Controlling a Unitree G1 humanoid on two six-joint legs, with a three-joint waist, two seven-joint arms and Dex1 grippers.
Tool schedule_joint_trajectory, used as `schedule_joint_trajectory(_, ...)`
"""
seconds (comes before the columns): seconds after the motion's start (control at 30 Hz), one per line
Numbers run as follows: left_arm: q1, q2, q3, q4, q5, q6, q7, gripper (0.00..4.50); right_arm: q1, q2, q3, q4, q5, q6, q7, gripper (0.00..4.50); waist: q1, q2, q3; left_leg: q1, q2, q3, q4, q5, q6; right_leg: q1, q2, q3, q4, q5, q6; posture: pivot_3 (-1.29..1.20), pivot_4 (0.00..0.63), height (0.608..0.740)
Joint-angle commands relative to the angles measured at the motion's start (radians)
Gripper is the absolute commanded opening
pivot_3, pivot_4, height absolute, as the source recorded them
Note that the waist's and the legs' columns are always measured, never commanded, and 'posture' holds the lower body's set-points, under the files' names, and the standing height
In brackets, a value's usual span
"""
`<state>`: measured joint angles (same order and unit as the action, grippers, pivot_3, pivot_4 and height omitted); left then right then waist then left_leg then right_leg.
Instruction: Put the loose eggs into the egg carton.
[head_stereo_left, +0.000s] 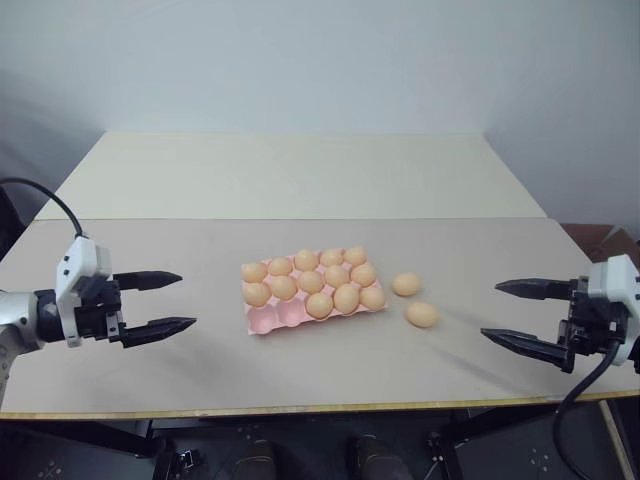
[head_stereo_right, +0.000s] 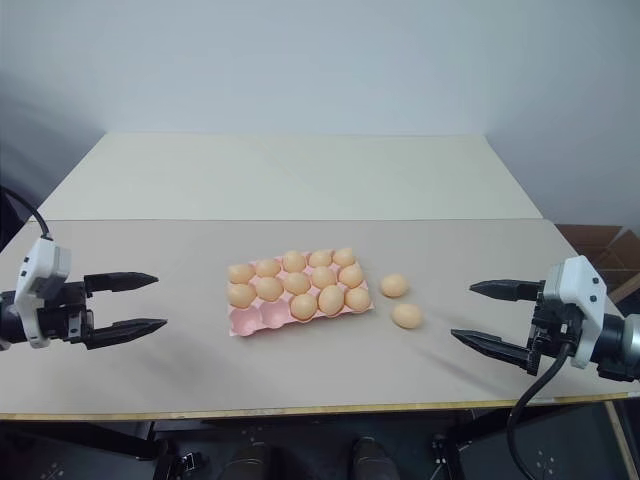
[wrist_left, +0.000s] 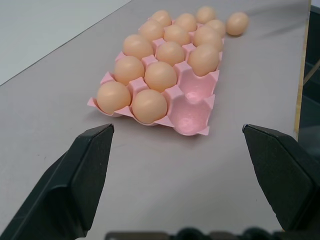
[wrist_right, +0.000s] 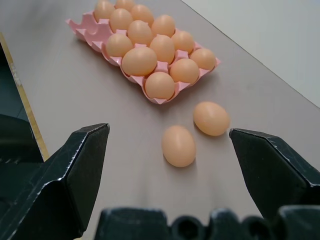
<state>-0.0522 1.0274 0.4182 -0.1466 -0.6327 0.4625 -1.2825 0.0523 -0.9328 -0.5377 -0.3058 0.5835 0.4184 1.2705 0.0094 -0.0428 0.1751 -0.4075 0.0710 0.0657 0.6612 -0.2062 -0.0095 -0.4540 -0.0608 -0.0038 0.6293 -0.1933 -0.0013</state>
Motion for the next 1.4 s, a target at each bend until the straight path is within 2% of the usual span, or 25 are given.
schedule_joint_trajectory(0.03,-0.002,0.004,0.033,-0.028,-0.02,0.002,0.002,4.5,-0.011,-0.026,0.007,-0.032,-0.003,-0.023,-0.011,4.49,0.0,0.0,0.0,0.0,0.0,0.0,0.0,0.0,0.0,0.0,0.0,0.0,0.0,0.0,0.0,0.0,0.15,0.74)
schedule_joint_trajectory(0.1,-0.002,0.004,0.031,-0.032,-0.021,0.003,0.003,4.5,-0.024,-0.025,0.05,-0.033,-0.037,-0.037,-0.04,4.49,0.0,0.0,0.0,0.0,0.0,0.0,0.0,0.0,0.0,0.0,0.0,0.0,0.0,0.0,0.0,0.0,0.15,0.74)
schedule_joint_trajectory(0.23,-0.008,-0.007,0.008,-0.059,-0.034,0.019,0.014,4.5,-0.105,-0.011,0.224,-0.025,-0.172,-0.05,-0.154,4.49,-0.006,0.0,0.0,0.001,0.0,0.001,0.0,0.0,0.0,-0.001,0.0,0.001,0.001,0.0,0.0,0.0,0.15,0.74)
schedule_joint_trajectory(0.47,-0.01,-0.017,0.002,-0.085,-0.039,0.032,0.031,4.5,-0.244,0.035,0.505,0.061,-0.371,-0.04,-0.267,4.49,-0.008,0.0,0.0,-0.001,0.0,0.002,0.0,0.0,0.0,-0.002,0.0,0.001,0.0,0.0,0.0,0.0,0.15,0.74)
schedule_joint_trajectory(0.73,0.031,-0.015,0.034,-0.121,-0.05,0.043,0.045,4.5,-0.335,0.116,0.619,0.147,-0.443,-0.027,-0.324,4.49,-0.008,0.0,0.0,-0.001,0.0,0.002,0.0,0.0,0.0,-0.002,0.0,0.003,0.001,0.0,0.0,0.0,0.15,0.74)
schedule_joint_trajectory(0.77,0.034,-0.015,0.036,-0.122,-0.051,0.044,0.047,4.5,-0.341,0.119,0.627,0.156,-0.45,-0.029,-0.327,4.11,-0.008,0.0,0.0,-0.001,0.0,0.002,0.0,0.0,0.0,-0.002,0.0,0.003,0.001,0.0,0.0,0.0,0.15,0.74)
schedule_joint_trajectory(0.8,0.036,-0.014,0.037,-0.125,-0.051,0.045,0.049,4.5,-0.344,0.124,0.628,0.164,-0.447,-0.034,-0.323,3.93,-0.009,0.0,0.0,-0.001,0.0,0.002,0.0,0.0,0.0,-0.002,0.0,0.002,0.001,0.0,0.0,0.0,0.15,0.74)
schedule_joint_trajectory(0.97,0.042,-0.011,0.043,-0.13,-0.05,0.044,0.053,4.5,-0.342,0.122,0.587,0.121,-0.389,0.001,-0.301,2.15,-0.008,0.0,0.0,-0.001,0.0,0.002,0.0,0.0,0.0,-0.002,0.0,0.003,0.001,0.0,0.0,0.0,0.15,0.74)
schedule_joint_trajectory(1.03,0.044,-0.01,0.044,-0.132,-0.049,0.043,0.055,4.5,-0.345,0.113,0.573,0.083,-0.365,0.021,-0.291,1.71,-0.009,0.0,0.0,-0.001,0.0,0.002,0.0,0.0,0.0,-0.002,0.0,0.003,0.001,0.0,0.0,0.0,0.15,0.74)
schedule_joint_trajectory(1.2,0.043,-0.009,0.043,-0.13,-0.05,0.042,0.056,4.5,-0.426,0.161,0.593,-0.012,-0.32,0.074,-0.314,1.58,-0.015,0.0,0.0,0.0,0.0,0.003,0.0,0.0,0.0,-0.002,0.0,0.003,0.001,0.0,0.0,0.0,0.15,0.74)
schedule_joint_trajectory(1.4,0.038,-0.009,0.041,-0.129,-0.047,0.041,0.059,4.5,-0.591,0.328,0.73,-0.05,-0.336,0.135,-0.38,1.58,-0.027,0.0,0.0,0.0,0.0,0.002,-0.001,0.0,0.0,-0.003,0.001,0.003,0.002,0.0,0.0,0.0,0.15,0.74)
